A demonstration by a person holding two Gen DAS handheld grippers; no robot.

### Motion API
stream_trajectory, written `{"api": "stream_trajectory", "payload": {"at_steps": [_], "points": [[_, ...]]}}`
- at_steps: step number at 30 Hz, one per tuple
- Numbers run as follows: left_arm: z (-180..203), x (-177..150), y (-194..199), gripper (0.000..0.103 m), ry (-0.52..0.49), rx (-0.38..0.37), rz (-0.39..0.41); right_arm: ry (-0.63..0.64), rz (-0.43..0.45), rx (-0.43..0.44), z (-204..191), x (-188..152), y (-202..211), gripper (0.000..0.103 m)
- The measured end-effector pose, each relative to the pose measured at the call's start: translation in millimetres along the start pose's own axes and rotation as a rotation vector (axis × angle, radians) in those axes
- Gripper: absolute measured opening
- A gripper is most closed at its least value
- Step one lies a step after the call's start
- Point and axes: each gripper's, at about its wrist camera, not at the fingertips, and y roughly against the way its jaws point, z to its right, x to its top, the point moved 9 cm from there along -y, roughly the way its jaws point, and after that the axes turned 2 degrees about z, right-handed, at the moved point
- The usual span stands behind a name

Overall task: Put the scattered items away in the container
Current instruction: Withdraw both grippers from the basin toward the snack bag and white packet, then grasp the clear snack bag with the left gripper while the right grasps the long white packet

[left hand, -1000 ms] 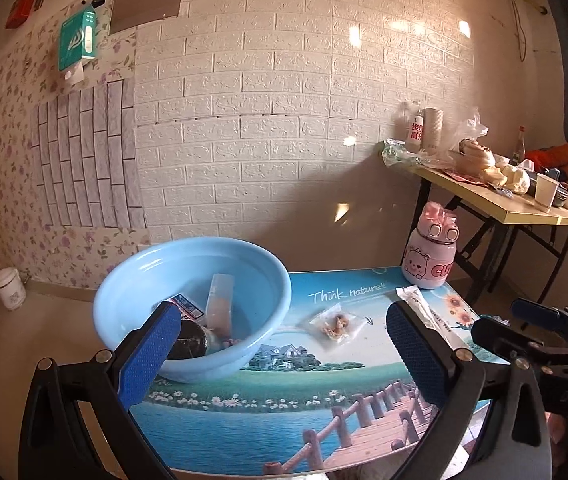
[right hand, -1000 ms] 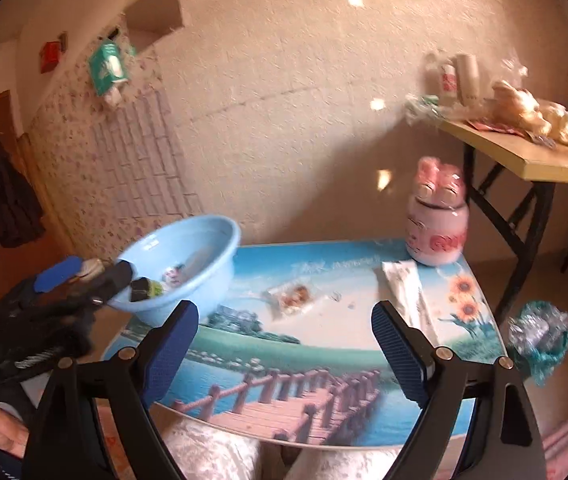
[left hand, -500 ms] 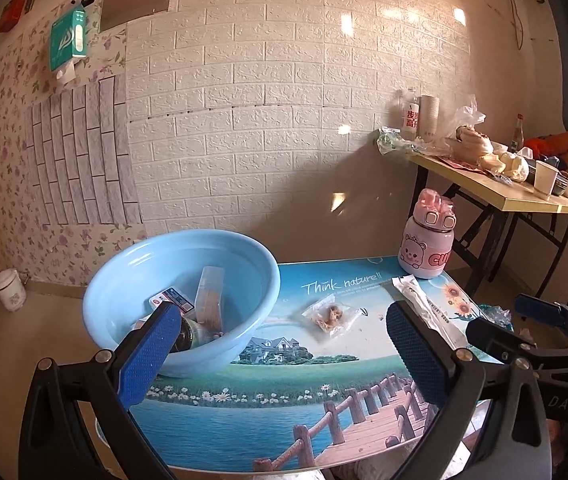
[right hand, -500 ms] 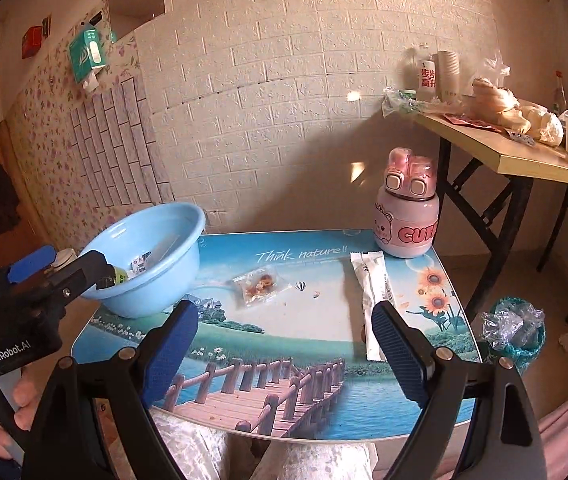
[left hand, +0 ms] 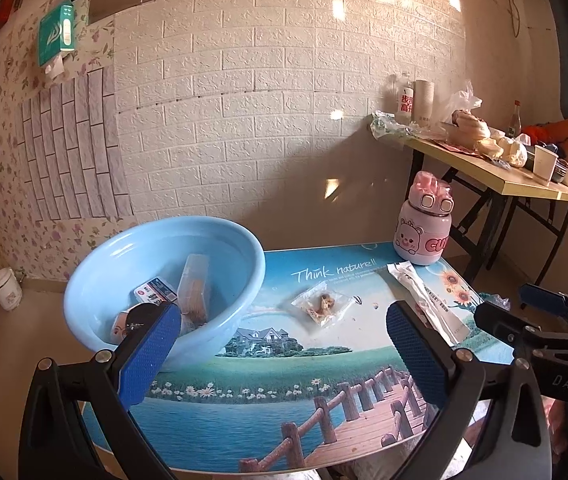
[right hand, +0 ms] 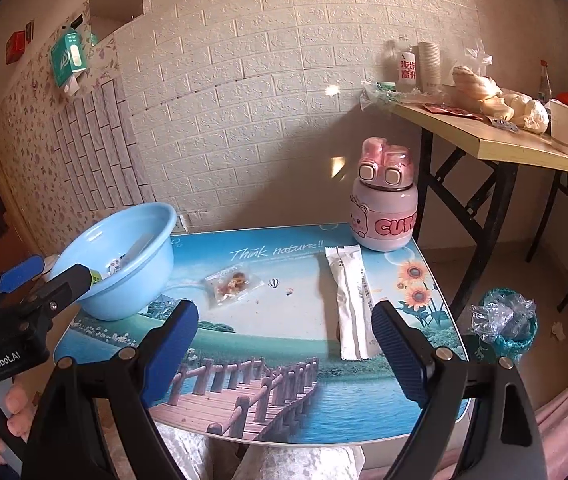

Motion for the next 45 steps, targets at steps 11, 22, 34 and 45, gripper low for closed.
{"api": "stream_trajectory", "payload": {"at_steps": [11,22,34,45], "points": [[28,-18,-27,0.103,-0.037,-0.046,-0.048,-0.037,-0.032,-0.011,26,-14,-22,0.09],[60,-40,-75,0.103,-0.047,-0.06,-0.13,-0.048,-0.088,-0.046,54,-32,-55,0.09],[67,-40,-135,0.103,-0.002,-0.024,-0.206,-0.083,-0.152,-0.042,77,-49,-96,0.088],[61,-36,-182,0.103,0.009,0.016,-0.243,-0.076,-0.171,-0.06,89,-39,-123,0.088]]}}
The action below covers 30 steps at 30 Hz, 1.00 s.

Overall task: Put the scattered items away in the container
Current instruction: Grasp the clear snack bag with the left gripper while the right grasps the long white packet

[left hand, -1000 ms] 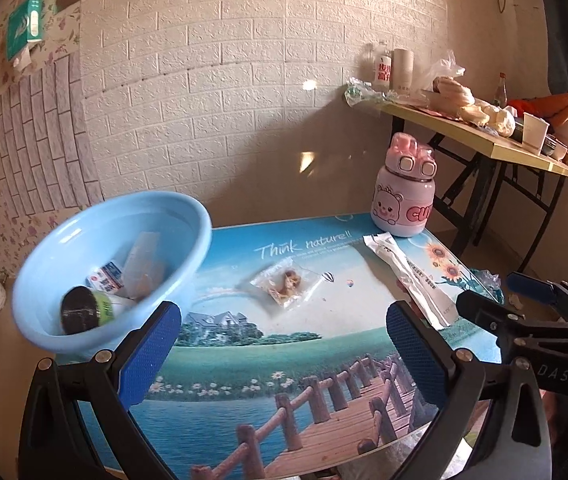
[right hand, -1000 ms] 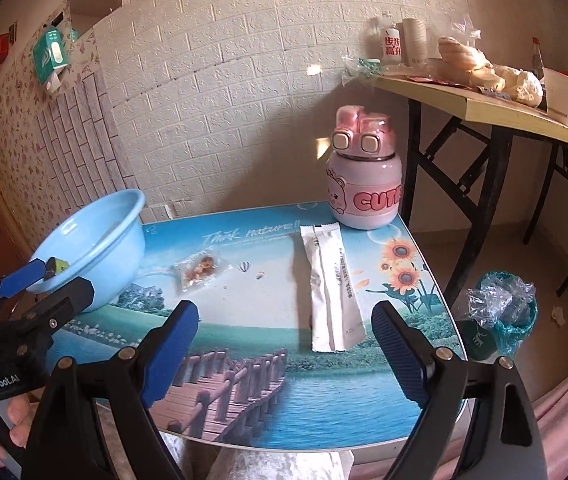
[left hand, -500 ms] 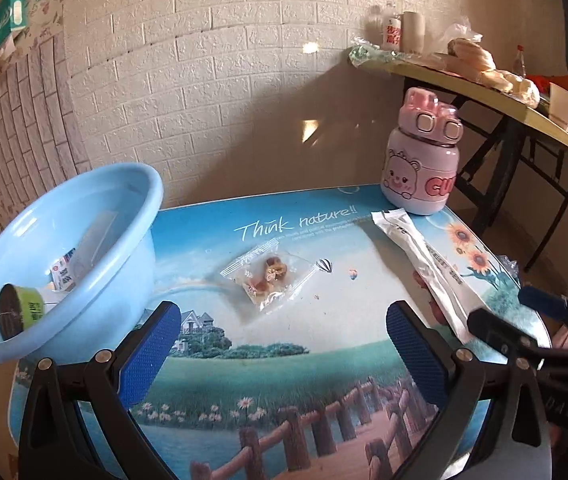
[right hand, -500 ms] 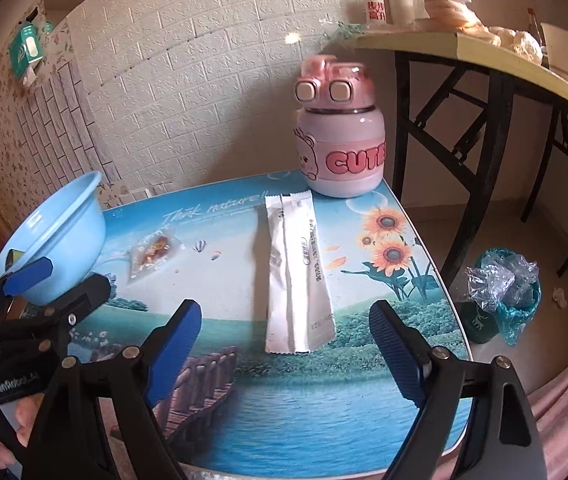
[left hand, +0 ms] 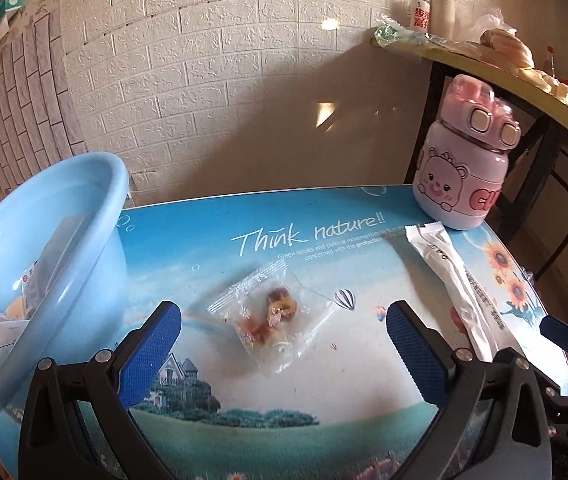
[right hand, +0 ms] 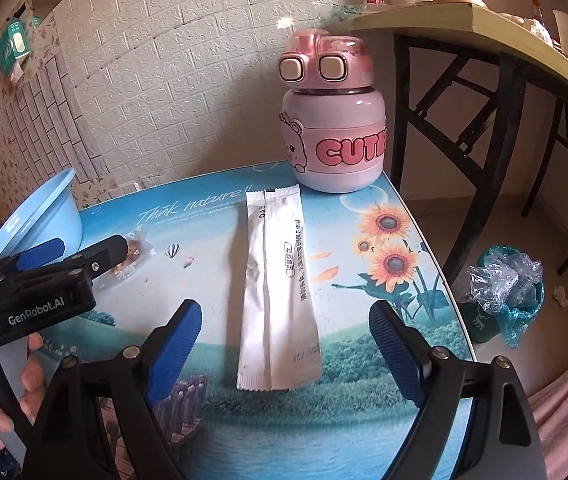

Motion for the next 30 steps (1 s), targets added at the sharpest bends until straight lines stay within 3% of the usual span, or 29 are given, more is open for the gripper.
{"api": "stream_trajectory", "payload": {"at_steps": [12,13,16,18,24,30], "points": [[-14,2,-35,0.102,0.003,0.012,-0.055,0.031,-0.027,-0.008,-5,14,-30,0.088],[-14,2,-38,0.099,0.0,0.011,-0.059,0.031,-0.028,-0.008,-5,15,-32,0.088],[-13,0,-49,0.076,-0.006,-0.012,-0.104,0.031,-0.03,-0.005,-5,18,-37,0.088],[-11,-5,-57,0.072,0.004,-0.045,-0.146,0.03,-0.033,-0.007,-5,18,-39,0.088],[-8,-7,-56,0.062,-0.032,-0.065,-0.152,0.038,-0.051,-0.002,-7,17,-45,0.088],[-5,-10,-47,0.038,-0.064,-0.119,-0.141,0.046,-0.072,0.0,-10,14,-51,0.088]]}}
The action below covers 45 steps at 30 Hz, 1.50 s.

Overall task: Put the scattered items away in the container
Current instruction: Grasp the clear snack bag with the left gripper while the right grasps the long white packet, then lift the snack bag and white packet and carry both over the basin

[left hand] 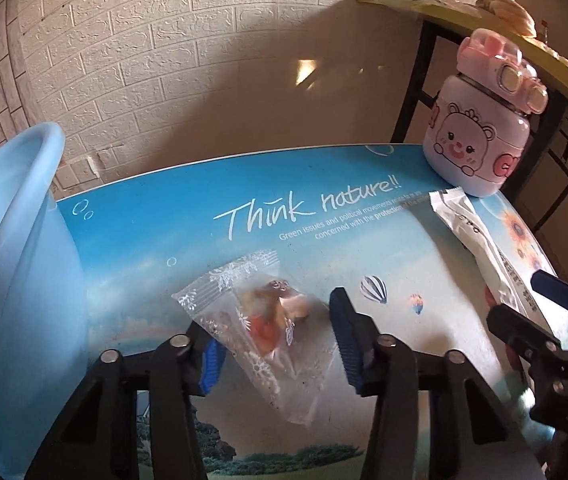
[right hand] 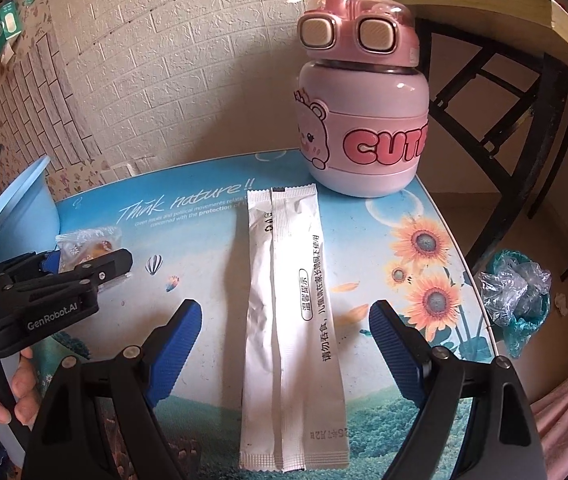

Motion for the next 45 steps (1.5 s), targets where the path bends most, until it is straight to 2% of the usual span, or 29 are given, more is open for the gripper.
{"api": "stream_trajectory", "payload": {"at_steps": [2,6,16,17,21,23,26,27,32,38,45], "points": [[3,-4,6,0.018,0.002,-0.057,0.005,0.0,-0.003,-0.003,0,-1,0,0.088],[2,-12,14,0.017,0.01,-0.096,0.005,-0.01,-0.017,-0.011,4,-5,-3,0.088],[2,-27,32,0.016,0.005,-0.102,0.03,0.014,-0.018,-0.025,2,-9,-2,0.088],[2,-28,33,0.016,0.007,-0.105,0.032,0.022,-0.017,-0.025,1,-9,-2,0.085],[1,-29,41,0.016,0.014,-0.11,0.043,0.096,-0.012,-0.063,-4,-11,-1,0.061],[1,-30,45,0.016,0.019,-0.115,0.047,0.11,-0.01,-0.056,-7,-12,0,0.053],[3,-31,50,0.016,0.029,-0.123,0.055,0.138,0.012,-0.04,-13,-14,3,0.026],[3,-32,52,0.016,0.031,-0.126,0.059,0.139,0.017,-0.044,-14,-15,4,0.021],[2,-34,66,0.016,0.036,-0.13,0.081,0.06,0.022,0.016,-12,-18,14,0.014],[-2,-33,89,0.016,0.056,-0.139,0.121,0.06,0.121,0.042,-24,-6,56,0.013],[-10,-25,135,0.016,0.067,-0.137,0.202,0.084,0.207,0.05,-51,16,103,0.014]]}}
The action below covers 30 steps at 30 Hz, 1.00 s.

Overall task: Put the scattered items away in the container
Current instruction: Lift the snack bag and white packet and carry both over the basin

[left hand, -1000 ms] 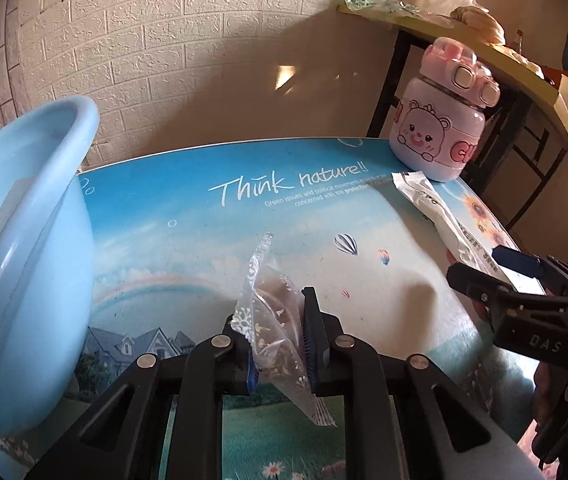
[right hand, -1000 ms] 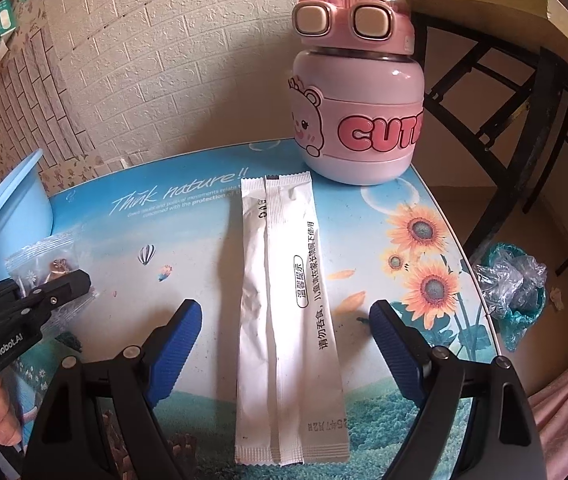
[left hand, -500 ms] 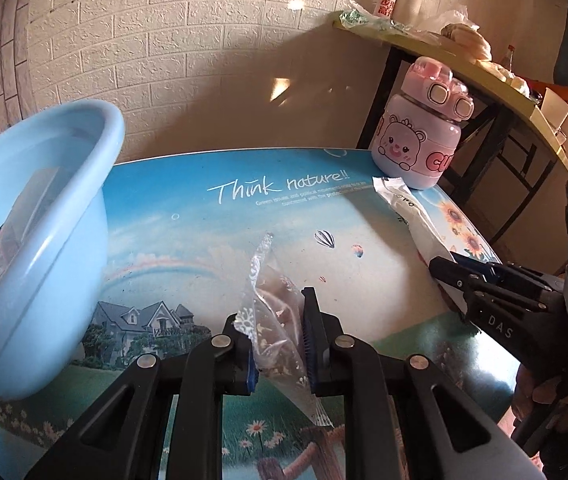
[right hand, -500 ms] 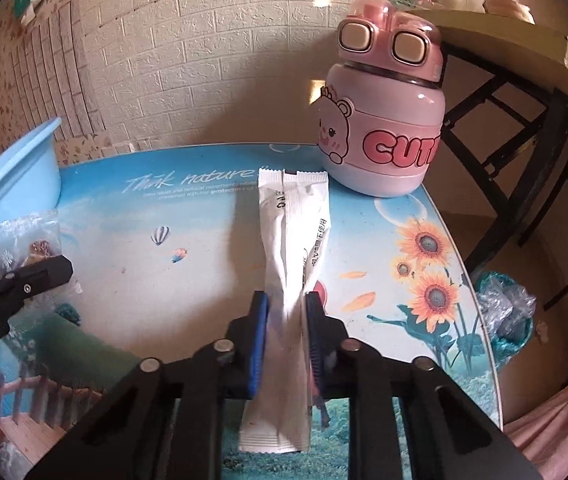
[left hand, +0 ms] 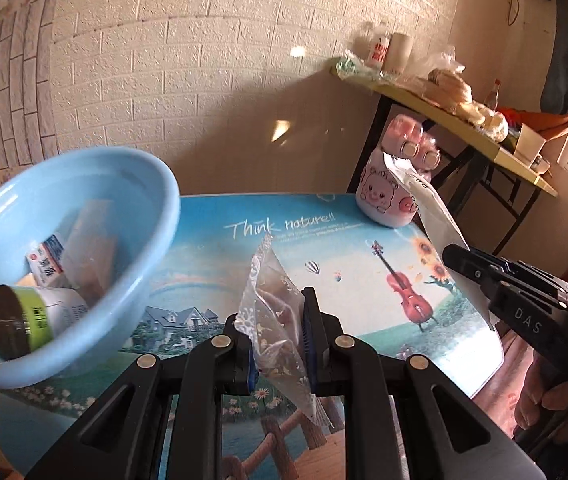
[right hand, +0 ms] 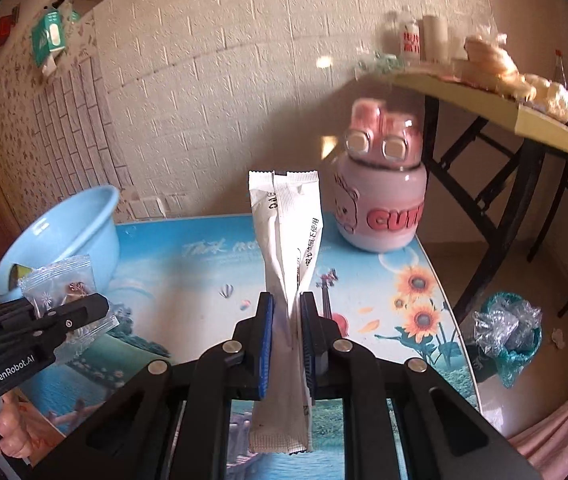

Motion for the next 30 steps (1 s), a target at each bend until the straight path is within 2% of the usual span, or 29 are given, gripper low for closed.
{"api": "stream_trajectory", "payload": {"at_steps": [6,11,20,30], "points": [[-3,8,39,0.016,-0.008,0.019,0.056,0.004,0.037,0.01,-20,12,31,0.014],[-10,7,61,0.016,0.018,0.042,0.073,0.008,0.052,0.029,-33,17,52,0.014],[2,12,83,0.016,0.003,0.047,0.119,0.03,0.072,0.05,-57,20,88,0.014],[1,9,95,0.016,0.009,0.056,0.133,0.036,0.085,0.071,-66,19,97,0.014]]}}
